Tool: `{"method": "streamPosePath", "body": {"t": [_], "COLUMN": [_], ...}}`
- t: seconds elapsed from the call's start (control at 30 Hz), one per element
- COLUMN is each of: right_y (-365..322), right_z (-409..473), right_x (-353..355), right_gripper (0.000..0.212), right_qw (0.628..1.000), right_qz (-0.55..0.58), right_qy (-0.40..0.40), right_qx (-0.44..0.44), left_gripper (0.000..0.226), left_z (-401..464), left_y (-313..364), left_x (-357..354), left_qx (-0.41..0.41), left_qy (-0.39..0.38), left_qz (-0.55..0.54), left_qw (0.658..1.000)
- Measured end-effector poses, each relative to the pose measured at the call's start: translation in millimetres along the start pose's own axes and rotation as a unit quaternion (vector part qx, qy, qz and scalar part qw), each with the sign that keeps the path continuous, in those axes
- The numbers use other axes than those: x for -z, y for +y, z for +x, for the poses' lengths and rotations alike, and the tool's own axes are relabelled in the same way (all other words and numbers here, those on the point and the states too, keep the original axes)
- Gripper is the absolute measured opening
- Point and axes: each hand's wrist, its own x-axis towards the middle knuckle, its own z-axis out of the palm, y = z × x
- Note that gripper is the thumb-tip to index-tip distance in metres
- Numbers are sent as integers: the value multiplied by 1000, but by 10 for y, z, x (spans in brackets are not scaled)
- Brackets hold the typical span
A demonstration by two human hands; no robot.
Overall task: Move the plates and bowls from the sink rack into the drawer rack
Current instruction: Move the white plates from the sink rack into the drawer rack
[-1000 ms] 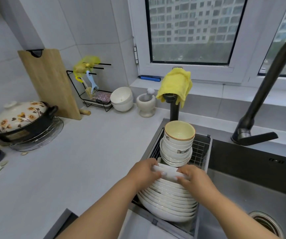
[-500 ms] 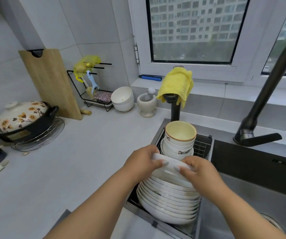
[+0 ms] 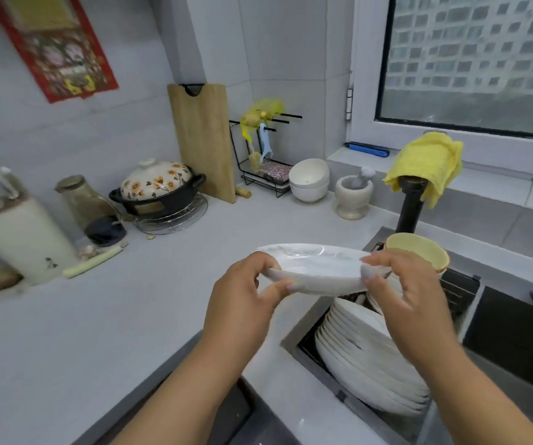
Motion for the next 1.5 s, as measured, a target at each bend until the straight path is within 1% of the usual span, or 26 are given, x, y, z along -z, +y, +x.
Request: {"method": "streamPosePath", "body": {"t": [0.07, 0.1, 0.17, 0.2, 0.27, 0.37, 0.4, 0.43, 0.47, 0.5, 0.6, 0.77, 0.87, 0.93, 0.97, 1.03, 1.2, 1.37, 1.4, 1.47, 1.5], "right_y": [-126, -200, -397, -513, -769, -1242, -1428, -1602, -1785, -1958, -2462, -3116, -3358, -3473, -3518, -3592, -3774, -3933, -3959, -3987, -3996], "right_z": [-14, -39, -135, -210, -390, -775, -932, -1101, -1283, -1486, -2147, -3243, -3753, -4030, -4152, -4374, -4881, -5309, -5390, -5577, -5649], "right_x": [-172, -266, -473, -573, -780, -1102, -1203, -1316, -1427, -1536, -1822, -2182, -2363, -2508, -2587, -2754, -3215, -3765, -3886, -4136, -4223], "right_gripper": [45, 45, 39, 35, 34, 40, 41, 41, 41, 41, 40, 36, 20, 9, 7, 9, 16, 8, 10, 22, 27], "right_qw": [999, 997, 982, 968, 916, 803, 767, 740, 719, 706, 685, 658, 653, 653, 652, 649, 620, 588, 585, 583, 585], "right_qz": [35, 67, 140, 182, 281, 428, 460, 476, 483, 480, 452, 416, 385, 355, 341, 315, 258, 203, 195, 176, 170], "right_qy": [-18, -30, -66, -94, -171, -289, -319, -344, -369, -394, -457, -530, -573, -599, -612, -636, -697, -743, -749, -758, -760], "right_qx": [-14, -37, -105, -148, -229, -298, -314, -327, -336, -340, -343, -337, -312, -296, -289, -274, -251, -247, -242, -232, -225], "left_gripper": [17, 17, 18, 18, 18, 16, 16, 16, 16, 16, 17, 17, 26, 32, 34, 34, 28, 28, 28, 28, 29], "left_z": [-187, -294, -537, -675, -989, -1564, -1779, -2010, -2249, -2504, -3293, -4516, -5120, -5469, -5625, -5892, -6370, -6654, -6705, -6821, -6860], "left_y": [-78, -122, -223, -279, -395, -573, -627, -682, -732, -793, -959, -1115, -1218, -1327, -1400, -1527, -1834, -2132, -2198, -2322, -2354], "left_x": [221, 338, 587, 719, 995, 1449, 1607, 1765, 1918, 2069, 2501, 3096, 3303, 3412, 3460, 3548, 3800, 4103, 4151, 4213, 4222], "left_qx": [0, 6, 23, 32, 49, 86, 98, 112, 126, 143, 186, 242, 272, 307, 327, 365, 440, 501, 510, 528, 535], "left_qy": [44, 63, 104, 125, 164, 224, 245, 266, 289, 313, 367, 422, 461, 485, 496, 517, 543, 567, 572, 573, 570], "left_qz": [-4, -3, -4, -5, -3, 4, 6, 6, 4, 3, -7, -11, -26, -1, 16, 37, 76, 87, 87, 87, 86], "left_qw": [999, 998, 994, 992, 985, 971, 965, 957, 949, 939, 911, 874, 844, 819, 804, 773, 711, 648, 637, 621, 617]}}
